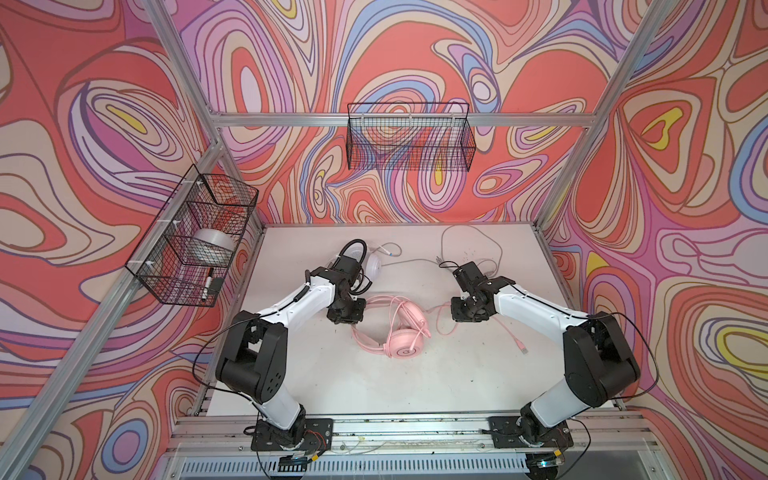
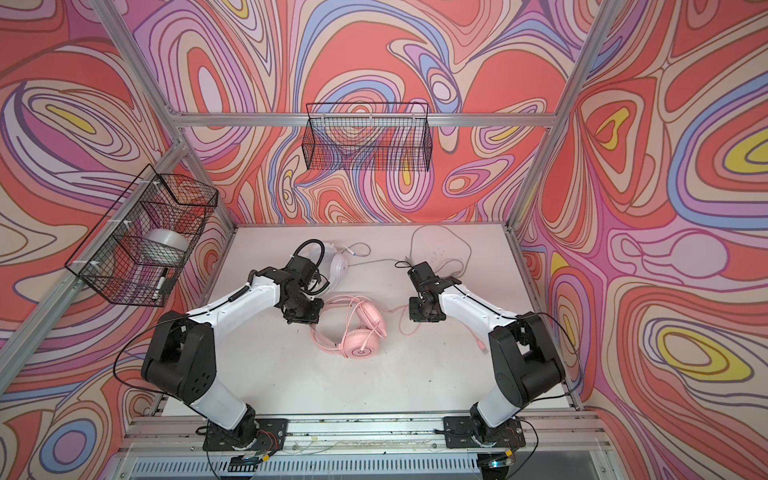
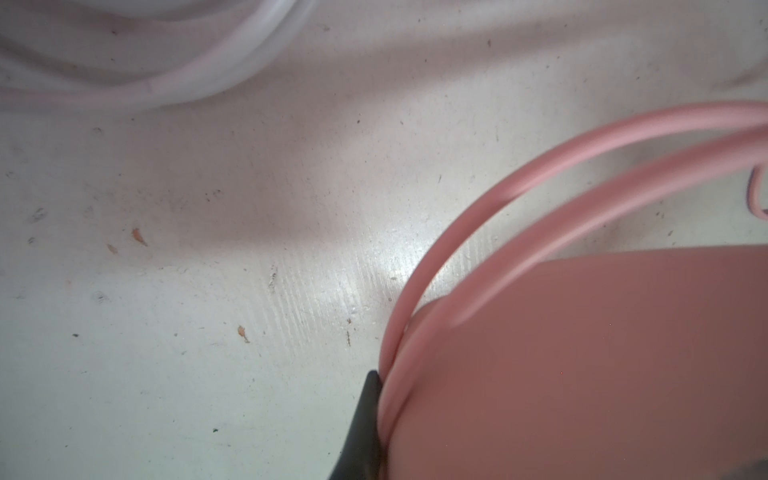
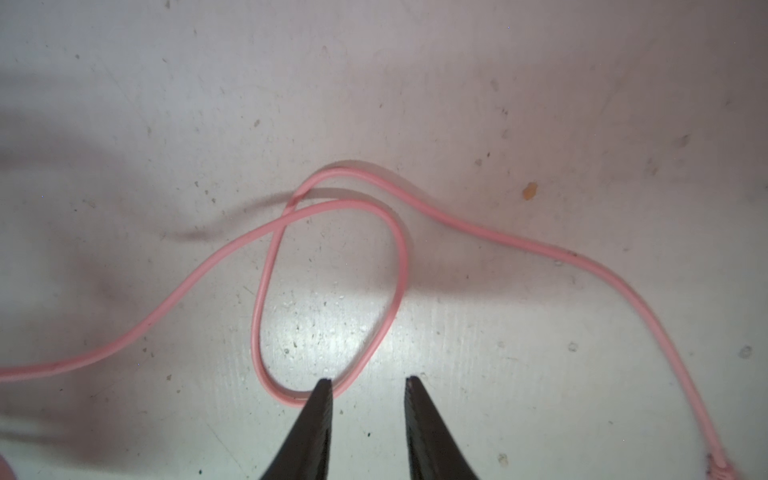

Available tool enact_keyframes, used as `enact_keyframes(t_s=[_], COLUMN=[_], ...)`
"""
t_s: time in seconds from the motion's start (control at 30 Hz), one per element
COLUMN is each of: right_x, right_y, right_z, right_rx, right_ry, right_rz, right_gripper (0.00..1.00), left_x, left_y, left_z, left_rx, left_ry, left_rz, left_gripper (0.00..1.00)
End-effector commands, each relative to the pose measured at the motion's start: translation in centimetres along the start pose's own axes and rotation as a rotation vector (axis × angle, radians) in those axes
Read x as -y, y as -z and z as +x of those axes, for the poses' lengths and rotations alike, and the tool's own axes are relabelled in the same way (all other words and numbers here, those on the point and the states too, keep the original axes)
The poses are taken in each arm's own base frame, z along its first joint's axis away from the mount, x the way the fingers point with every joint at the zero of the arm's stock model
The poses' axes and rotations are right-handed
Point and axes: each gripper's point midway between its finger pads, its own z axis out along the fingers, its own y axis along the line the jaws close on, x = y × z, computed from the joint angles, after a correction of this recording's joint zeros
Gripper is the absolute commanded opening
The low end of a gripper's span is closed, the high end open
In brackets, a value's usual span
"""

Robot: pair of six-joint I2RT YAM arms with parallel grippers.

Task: Wrap the headphones
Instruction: 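Lower the right gripper and grasp the loose pink cable loop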

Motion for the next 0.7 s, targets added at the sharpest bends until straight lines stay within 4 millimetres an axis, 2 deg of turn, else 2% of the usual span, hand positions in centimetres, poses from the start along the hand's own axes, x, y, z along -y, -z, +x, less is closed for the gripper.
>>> enact_keyframes(t_s=[0.0, 0.2, 0.67], right_x=[0.2, 0.9, 0.6], right_y=[-1.6, -2.8, -4.6], right_z=[1.2, 2.2, 3.1], right_rx=[-0.049, -0.074, -0.116], right_ry=[-0.089, -0.111, -0.119], right_rz=[-0.001, 0.027, 0.014], right_gripper=[0.31, 0.31, 0.31], left_x=[1.3, 1.4, 1.4], left_y=[1.4, 1.5, 1.5], left_z=[-0.3, -0.4, -0.5], left_rx=[0.032, 0.035, 0.036], left_ry=[-0.009, -0.008, -0.009], left_rz=[0.065, 0.068, 0.070], left_gripper=[0.00, 0.00, 0.00])
